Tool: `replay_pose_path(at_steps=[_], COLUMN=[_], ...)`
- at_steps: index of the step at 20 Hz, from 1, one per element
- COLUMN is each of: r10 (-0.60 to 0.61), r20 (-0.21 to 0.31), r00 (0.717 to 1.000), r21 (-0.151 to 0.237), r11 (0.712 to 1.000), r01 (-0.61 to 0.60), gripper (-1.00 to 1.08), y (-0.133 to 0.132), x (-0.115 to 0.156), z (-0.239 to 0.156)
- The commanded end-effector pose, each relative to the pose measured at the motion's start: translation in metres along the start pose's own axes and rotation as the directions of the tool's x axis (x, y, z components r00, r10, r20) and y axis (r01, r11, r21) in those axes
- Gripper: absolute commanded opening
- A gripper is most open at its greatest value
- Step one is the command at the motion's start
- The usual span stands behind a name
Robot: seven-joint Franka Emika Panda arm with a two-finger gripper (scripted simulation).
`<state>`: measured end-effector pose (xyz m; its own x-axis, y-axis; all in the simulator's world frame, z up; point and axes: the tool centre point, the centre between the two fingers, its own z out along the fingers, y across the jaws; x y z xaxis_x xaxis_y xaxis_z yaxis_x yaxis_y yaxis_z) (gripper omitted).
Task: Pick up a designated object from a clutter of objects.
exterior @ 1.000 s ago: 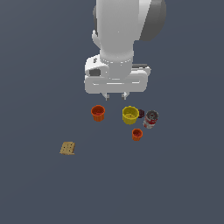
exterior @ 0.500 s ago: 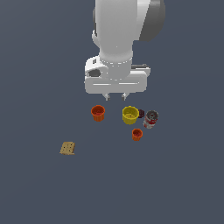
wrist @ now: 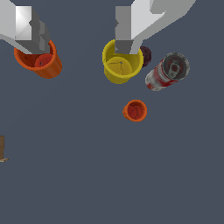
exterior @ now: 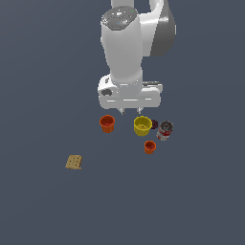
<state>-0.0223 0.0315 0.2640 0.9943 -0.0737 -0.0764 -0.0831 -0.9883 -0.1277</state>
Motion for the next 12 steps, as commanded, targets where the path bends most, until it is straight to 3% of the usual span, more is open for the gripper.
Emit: replay_pose_path(at_steps=[1,6,12], r10=[0.044,0.154,0.294], r20=[0.021,0.077,0.155], r00=[0.999,0.985,0.943], r21=[0.040,0.121,0.191], r11=[0.998,0.979,0.928], r01=[-0.045,-0.162,-0.320], gripper=[0.28,0.28,0.28], y=[-0.004,-0.010,-0.015], x=[-0.007,-0.023,-0.046], z=[0.016,0.053,0.094])
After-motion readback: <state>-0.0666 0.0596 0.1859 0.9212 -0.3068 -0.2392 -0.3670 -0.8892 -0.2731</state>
